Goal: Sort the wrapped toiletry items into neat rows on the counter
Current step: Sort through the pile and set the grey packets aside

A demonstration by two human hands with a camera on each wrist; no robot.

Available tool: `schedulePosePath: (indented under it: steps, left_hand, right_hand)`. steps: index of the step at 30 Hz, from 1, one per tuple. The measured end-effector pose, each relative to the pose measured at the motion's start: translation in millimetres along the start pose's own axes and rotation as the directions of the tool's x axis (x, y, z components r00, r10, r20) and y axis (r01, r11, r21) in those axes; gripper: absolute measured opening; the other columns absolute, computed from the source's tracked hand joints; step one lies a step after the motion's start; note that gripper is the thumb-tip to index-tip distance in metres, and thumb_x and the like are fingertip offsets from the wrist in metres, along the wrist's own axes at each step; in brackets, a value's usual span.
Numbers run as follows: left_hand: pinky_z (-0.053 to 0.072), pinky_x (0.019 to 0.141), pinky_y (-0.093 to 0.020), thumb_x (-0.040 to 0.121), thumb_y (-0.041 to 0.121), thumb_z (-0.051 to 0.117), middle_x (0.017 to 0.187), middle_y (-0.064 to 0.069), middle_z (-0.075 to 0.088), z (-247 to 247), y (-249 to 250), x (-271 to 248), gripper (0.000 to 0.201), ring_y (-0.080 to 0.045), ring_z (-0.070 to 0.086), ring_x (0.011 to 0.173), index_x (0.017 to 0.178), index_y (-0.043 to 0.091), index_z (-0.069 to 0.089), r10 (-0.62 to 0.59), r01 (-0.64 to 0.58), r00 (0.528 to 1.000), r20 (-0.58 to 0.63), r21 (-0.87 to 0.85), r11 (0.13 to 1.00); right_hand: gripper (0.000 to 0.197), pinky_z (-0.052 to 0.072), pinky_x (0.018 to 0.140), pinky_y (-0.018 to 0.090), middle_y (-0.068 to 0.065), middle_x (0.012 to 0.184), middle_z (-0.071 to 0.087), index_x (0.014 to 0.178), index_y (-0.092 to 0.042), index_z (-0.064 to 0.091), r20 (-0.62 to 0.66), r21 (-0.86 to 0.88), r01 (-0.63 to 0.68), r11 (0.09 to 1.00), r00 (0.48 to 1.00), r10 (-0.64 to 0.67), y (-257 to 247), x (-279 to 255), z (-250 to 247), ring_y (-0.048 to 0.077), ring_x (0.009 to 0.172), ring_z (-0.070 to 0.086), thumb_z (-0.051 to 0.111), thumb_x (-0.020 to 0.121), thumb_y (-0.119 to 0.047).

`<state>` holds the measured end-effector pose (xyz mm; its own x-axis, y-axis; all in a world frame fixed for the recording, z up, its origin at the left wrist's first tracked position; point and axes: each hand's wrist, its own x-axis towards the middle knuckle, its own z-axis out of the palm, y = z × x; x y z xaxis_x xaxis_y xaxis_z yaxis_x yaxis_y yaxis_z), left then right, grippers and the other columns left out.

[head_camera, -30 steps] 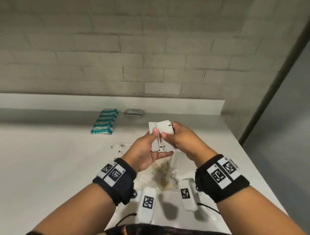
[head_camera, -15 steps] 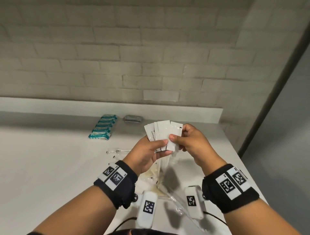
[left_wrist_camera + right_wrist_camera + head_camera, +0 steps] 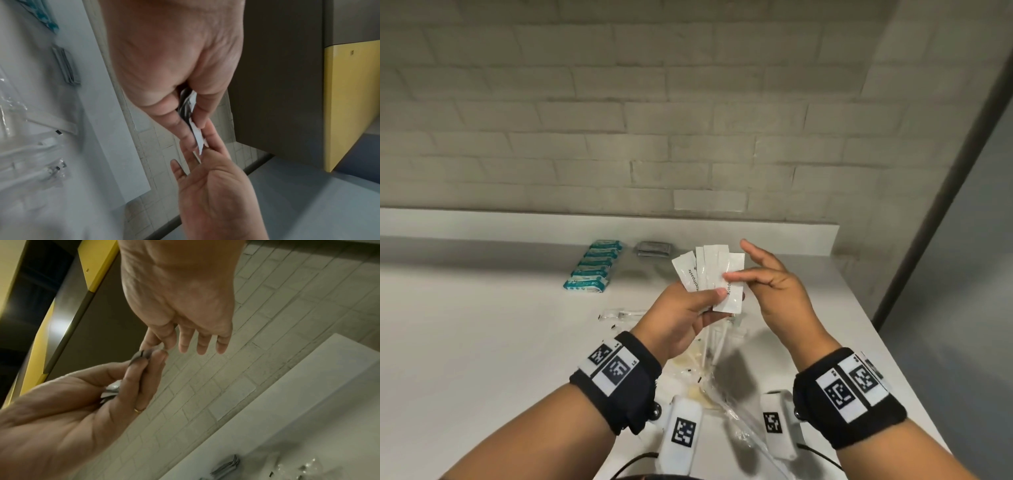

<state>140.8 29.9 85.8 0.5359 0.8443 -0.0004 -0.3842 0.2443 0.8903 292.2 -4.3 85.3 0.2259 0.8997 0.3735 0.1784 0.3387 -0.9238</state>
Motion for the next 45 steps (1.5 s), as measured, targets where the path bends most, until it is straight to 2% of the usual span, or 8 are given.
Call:
schedulePosePath:
  steps: [5,12,17,20,25,33,39,45]
  left_hand:
    - [0.056,0.061,-0.022,0.089,-0.009,0.055,0.091,-0.001,0.076,3.7,-2.0,-3.2,0.031,-0.013,0.073,0.08,0.11,0.012,0.063,0.035,-0.037,0.999,0.029,0.085,0.996]
    - [0.061,0.074,-0.03,0.096,0.003,0.051,0.094,-0.003,0.075,2.5,-2.6,-4.0,0.021,-0.017,0.073,0.084,0.11,0.011,0.064,-0.052,0.05,0.998,0.019,0.081,0.995]
    - [0.061,0.068,-0.028,0.099,0.017,0.049,0.104,-0.018,0.072,-0.1,0.0,0.5,0.03,-0.028,0.073,0.087,0.122,0.001,0.058,-0.1,0.1,0.994,-0.051,0.002,0.995]
    - [0.061,0.068,-0.026,0.097,0.02,0.051,0.1,-0.018,0.073,-0.3,4.1,-0.5,0.028,-0.029,0.073,0.086,0.114,0.001,0.062,-0.106,0.105,0.994,-0.012,-0.076,0.992]
    - [0.06,0.062,-0.025,0.092,0.025,0.056,0.093,-0.014,0.073,-6.0,7.1,-1.1,0.032,-0.025,0.074,0.08,0.111,0.001,0.064,-0.117,0.115,0.993,-0.011,-0.089,0.989]
    - [0.054,0.056,-0.019,0.094,0.007,0.055,0.099,-0.012,0.074,-14.1,10.1,1.1,0.022,-0.016,0.072,0.075,0.115,0.005,0.063,-0.104,0.11,0.993,-0.047,0.135,0.985]
    - [0.048,0.05,-0.017,0.089,0.009,0.064,0.089,-0.011,0.074,-18.3,17.1,-5.6,0.02,-0.015,0.069,0.066,0.108,0.004,0.068,-0.205,0.185,0.979,0.02,0.354,0.917]
    - [0.059,0.067,-0.027,0.098,0.014,0.046,0.105,-0.02,0.071,-23.7,22.7,-11.6,0.026,-0.025,0.072,0.085,0.112,0.0,0.064,-0.239,0.215,0.967,0.084,0.227,0.95]
  right_hand:
    - [0.034,0.052,0.064,0.02,0.005,0.097,0.067,0.114,-0.01,0.06,0.046,0.151,-0.19,0.97,0.982,0.185,-8.0,-1.6,-0.1,0.012,0.082,0.065,0.07,0.082,-0.002]
    - [0.022,0.056,0.067,0.028,0.013,0.091,0.075,0.099,-0.003,0.07,0.033,0.202,-0.263,0.943,0.964,0.262,-13.9,1.1,-2.8,0.022,0.078,0.072,0.07,0.078,0.006]
    - [0.037,0.051,0.081,0.024,-0.001,0.093,0.067,0.08,-0.024,0.076,-0.122,-0.043,0.104,0.994,0.987,-0.109,-7.5,8.3,-12.6,0.012,0.092,0.066,0.069,0.075,0.012]
    - [0.039,0.048,0.087,0.037,-0.008,0.104,0.065,0.089,-0.031,0.078,0.06,-0.551,0.396,0.735,0.897,-0.438,5.4,5.1,-17.0,0.02,0.103,0.057,0.071,0.074,0.005]
    - [0.043,0.048,0.072,0.028,-0.01,0.09,0.057,0.095,-0.029,0.077,0.185,-0.667,0.467,0.58,0.859,-0.478,11.2,-0.6,-13.1,0.017,0.091,0.054,0.071,0.071,0.006]
    - [0.012,0.04,0.066,0.017,-0.006,0.087,0.056,0.096,-0.015,0.058,0.092,-0.626,0.108,0.772,0.994,-0.064,-14.1,1.3,-16.1,0.015,0.083,0.053,0.063,0.088,-0.008]
    - [0.011,0.03,0.097,0.028,-0.011,0.121,0.055,0.091,-0.017,0.064,0.309,-0.808,0.261,0.528,0.951,0.002,-41.1,-3.2,-9.4,0.013,0.12,0.042,0.069,0.084,-0.024]
    - [0.041,0.053,0.067,0.029,-0.004,0.089,0.064,0.114,-0.032,0.05,0.111,-0.657,-0.109,0.746,0.965,0.238,-35.3,-7.4,1.2,0.011,0.077,0.063,0.066,0.084,-0.01]
